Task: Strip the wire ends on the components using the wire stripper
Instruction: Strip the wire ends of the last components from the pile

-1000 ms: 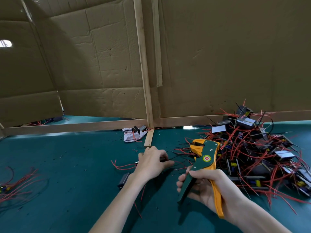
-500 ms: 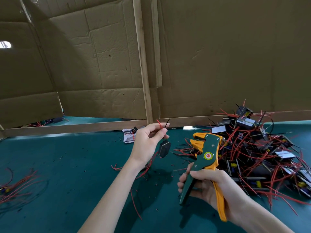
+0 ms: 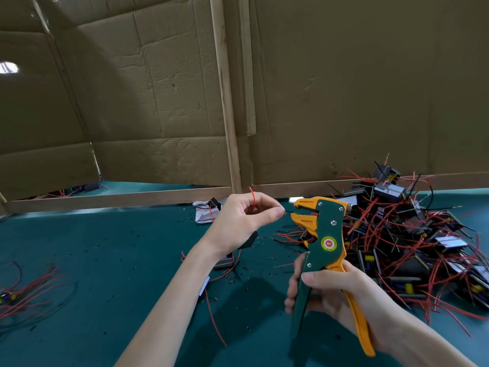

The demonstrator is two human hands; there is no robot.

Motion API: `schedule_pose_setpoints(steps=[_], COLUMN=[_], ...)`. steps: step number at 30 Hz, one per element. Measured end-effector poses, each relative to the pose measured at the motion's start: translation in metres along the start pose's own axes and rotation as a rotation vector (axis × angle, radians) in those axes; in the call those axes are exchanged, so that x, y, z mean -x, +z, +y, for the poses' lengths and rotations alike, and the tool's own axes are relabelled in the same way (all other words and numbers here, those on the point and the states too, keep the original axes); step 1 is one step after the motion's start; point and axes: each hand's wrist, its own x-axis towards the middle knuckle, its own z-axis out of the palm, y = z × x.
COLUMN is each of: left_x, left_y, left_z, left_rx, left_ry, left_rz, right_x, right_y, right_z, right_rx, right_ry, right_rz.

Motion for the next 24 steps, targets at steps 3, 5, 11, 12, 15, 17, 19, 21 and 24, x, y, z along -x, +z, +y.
schedule_pose_setpoints(steps=[3, 5, 11, 12, 15, 17, 19, 21, 24], left_x=[0.0, -0.001, 0.0, 0.001, 0.002, 0.003, 0.005, 0.005, 0.003], left_y=[0.001, 0.001, 0.0, -0.001, -0.002, 0.001, 0.009, 0.015, 0.014], left_z=[-0.001, -0.001, 0.0, 0.001, -0.001, -0.006, -0.01, -0.011, -0.012], left_rx=[-0.002, -0.012, -0.009, 0.005, 0.02, 0.059, 0.125, 0.11, 0.014], left_ry=[-0.01, -0.009, -0.006, -0.01, -0.047, -0.125, -0.17, -0.164, -0.123], left_rz=[-0.007, -0.023, -0.077, -0.087, -0.114, -0.143, -0.185, -0.163, -0.063], right_x=[0.001, 0.001, 0.005, 0.008, 0.005, 0.003, 0.003, 0.005, 0.001], right_y=[0.001, 0.002, 0.007, 0.009, 0.009, 0.008, 0.008, 0.009, 0.002], right_z=[-0.002, -0.004, -0.007, -0.007, -0.006, -0.005, -0.005, -0.007, -0.007], right_rx=[0.012, 0.012, 0.062, 0.068, 0.12, 0.129, 0.045, -0.102, -0.144], right_ry=[0.003, 0.0, 0.036, 0.042, 0.078, 0.116, 0.044, -0.038, -0.083], right_rz=[-0.012, -0.015, 0.01, 0.044, 0.211, 0.302, 0.308, 0.241, 0.211])
